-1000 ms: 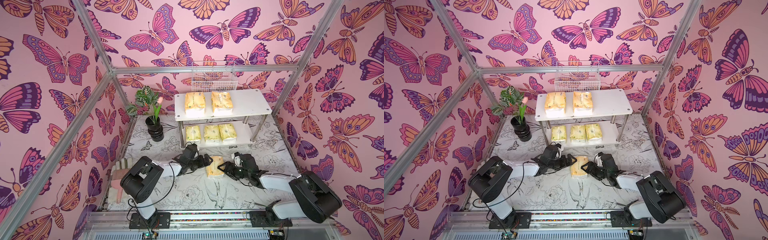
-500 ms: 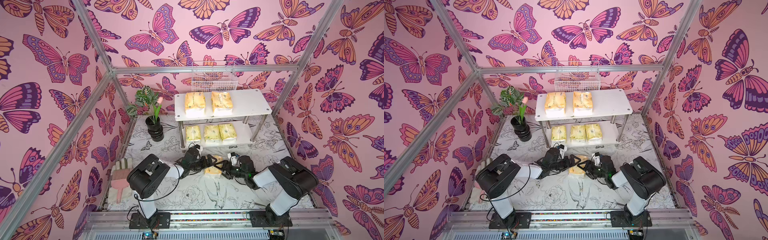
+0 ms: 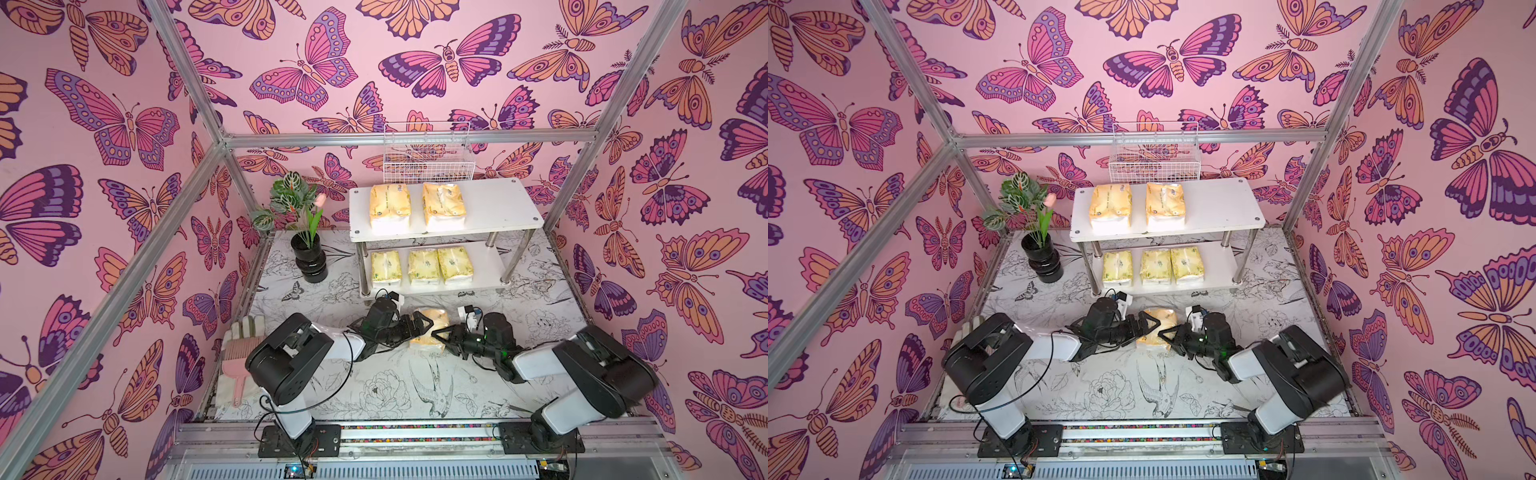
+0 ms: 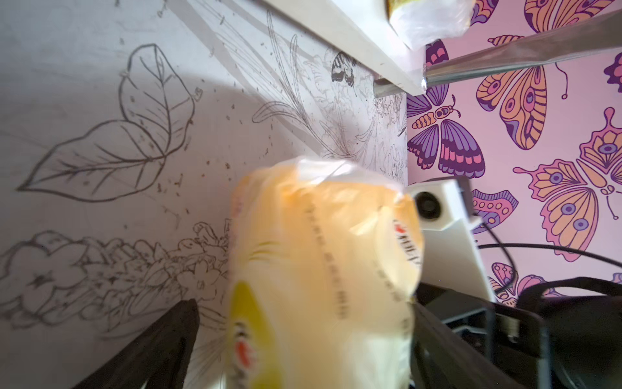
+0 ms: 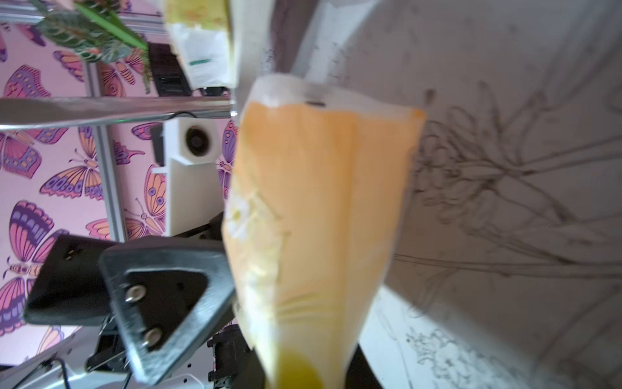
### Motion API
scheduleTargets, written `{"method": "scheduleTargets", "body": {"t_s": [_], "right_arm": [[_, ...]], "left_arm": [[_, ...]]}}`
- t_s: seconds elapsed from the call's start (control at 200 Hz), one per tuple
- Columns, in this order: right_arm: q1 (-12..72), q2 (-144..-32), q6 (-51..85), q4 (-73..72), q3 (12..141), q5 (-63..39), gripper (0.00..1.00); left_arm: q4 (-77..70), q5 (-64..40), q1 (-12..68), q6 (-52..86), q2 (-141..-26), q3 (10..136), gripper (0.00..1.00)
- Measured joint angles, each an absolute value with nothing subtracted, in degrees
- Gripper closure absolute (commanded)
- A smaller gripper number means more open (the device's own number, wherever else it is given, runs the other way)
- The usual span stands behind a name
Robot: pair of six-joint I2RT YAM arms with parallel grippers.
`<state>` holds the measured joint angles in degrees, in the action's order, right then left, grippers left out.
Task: Place the tissue boxes on the shelf by color
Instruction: Pick up the box of tissues from the center of the board, then place a box of tissues on the shelf.
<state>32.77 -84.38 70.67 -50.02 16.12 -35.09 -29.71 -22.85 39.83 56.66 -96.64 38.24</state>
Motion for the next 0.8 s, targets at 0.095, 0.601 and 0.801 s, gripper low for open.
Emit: {"method": "scheduleTargets", "body": {"t_s": [0.095,0.601,0.801], "right_arm": [[32.8,-74.1,68.4,-40.4,17.3,-34.9,0.83],[21.6,-41.3,57.8,7.7,37.6,-38.1,0.84],[11.2,-46.2,54.0,15.6,54.0,-43.9,0.84]], "left_arm": [[-23.0,-21.9,39.6,54.3,-90.3,39.6,0.00],[20.0,-10.8,35.5,34.0,-61.4,63.7,0.00],[31.4,-8.6,33.2,27.1,-61.3,73.1,0.00]]}}
